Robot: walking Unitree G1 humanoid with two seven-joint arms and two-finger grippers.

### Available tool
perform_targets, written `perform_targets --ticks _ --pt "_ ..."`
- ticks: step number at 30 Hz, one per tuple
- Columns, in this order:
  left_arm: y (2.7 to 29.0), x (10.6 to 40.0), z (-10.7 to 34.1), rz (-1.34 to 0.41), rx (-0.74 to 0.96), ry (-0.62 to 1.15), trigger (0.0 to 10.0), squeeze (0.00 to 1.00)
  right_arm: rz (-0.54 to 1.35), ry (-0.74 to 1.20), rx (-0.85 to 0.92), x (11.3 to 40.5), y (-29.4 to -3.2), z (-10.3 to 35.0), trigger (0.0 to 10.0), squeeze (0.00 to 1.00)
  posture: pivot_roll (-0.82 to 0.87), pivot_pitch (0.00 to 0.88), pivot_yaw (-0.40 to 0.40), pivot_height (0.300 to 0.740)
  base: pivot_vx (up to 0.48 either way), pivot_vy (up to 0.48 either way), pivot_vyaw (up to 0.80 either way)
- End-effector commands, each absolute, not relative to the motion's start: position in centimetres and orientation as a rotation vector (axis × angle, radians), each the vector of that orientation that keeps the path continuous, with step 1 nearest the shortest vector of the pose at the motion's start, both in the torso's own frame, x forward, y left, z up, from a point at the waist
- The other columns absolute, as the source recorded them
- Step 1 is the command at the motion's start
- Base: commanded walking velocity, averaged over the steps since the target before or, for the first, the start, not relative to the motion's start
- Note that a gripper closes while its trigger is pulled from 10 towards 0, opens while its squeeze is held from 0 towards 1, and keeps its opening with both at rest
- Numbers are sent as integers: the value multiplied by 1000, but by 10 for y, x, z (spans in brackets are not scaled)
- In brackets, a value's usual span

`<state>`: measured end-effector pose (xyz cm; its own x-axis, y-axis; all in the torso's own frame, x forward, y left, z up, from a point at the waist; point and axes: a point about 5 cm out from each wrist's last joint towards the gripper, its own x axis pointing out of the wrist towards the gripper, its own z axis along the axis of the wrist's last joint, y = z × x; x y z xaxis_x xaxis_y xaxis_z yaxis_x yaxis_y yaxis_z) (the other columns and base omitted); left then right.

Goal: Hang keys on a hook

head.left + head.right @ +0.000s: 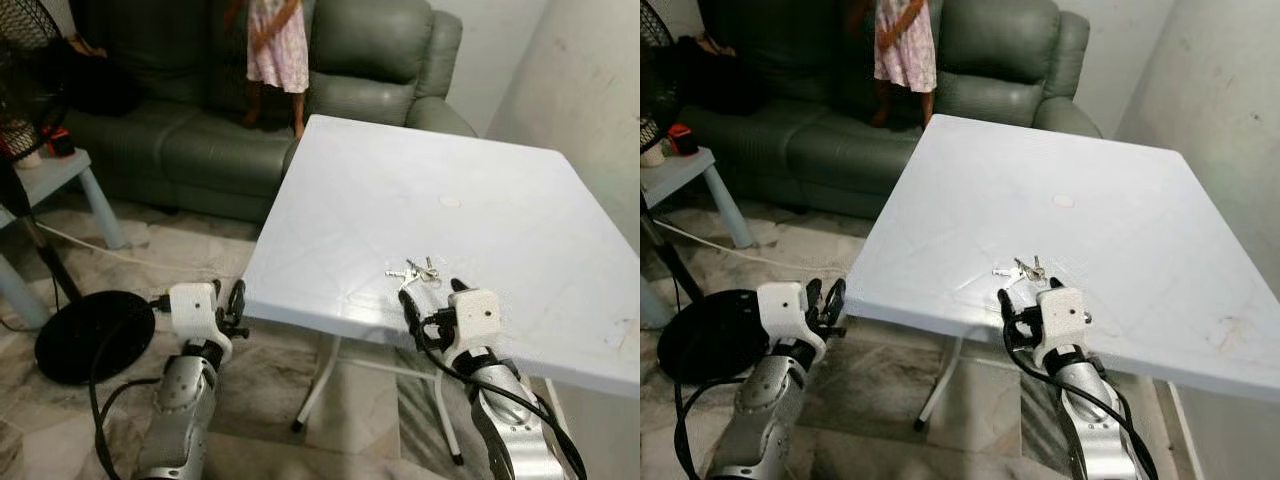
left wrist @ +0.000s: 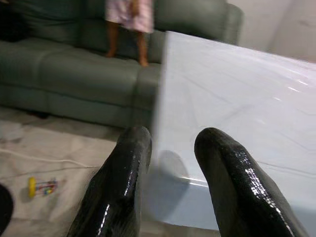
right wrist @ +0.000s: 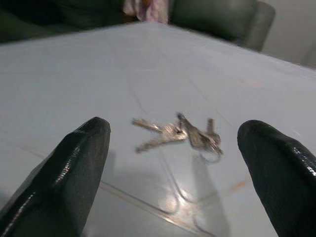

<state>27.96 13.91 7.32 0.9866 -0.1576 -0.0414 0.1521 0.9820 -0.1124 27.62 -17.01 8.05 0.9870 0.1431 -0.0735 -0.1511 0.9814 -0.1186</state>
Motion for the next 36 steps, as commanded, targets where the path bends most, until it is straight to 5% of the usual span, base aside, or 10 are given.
perform_targets --ticks 1,24,36 --pt "129 280 79 -216 -89 34 10000 0 108 99 -140 280 -179 80 10000 0 110 0 -72 736 0 0 0" --pt "95 267 95 -505 -47 6 10000 0 92 10 -116 312 -161 124 10000 0 101 39 -77 736 0 0 0" --pt "90 258 97 -512 -47 8 10000 0 90 -23 -37 329 -143 145 10000 0 108 67 -90 736 0 0 0"
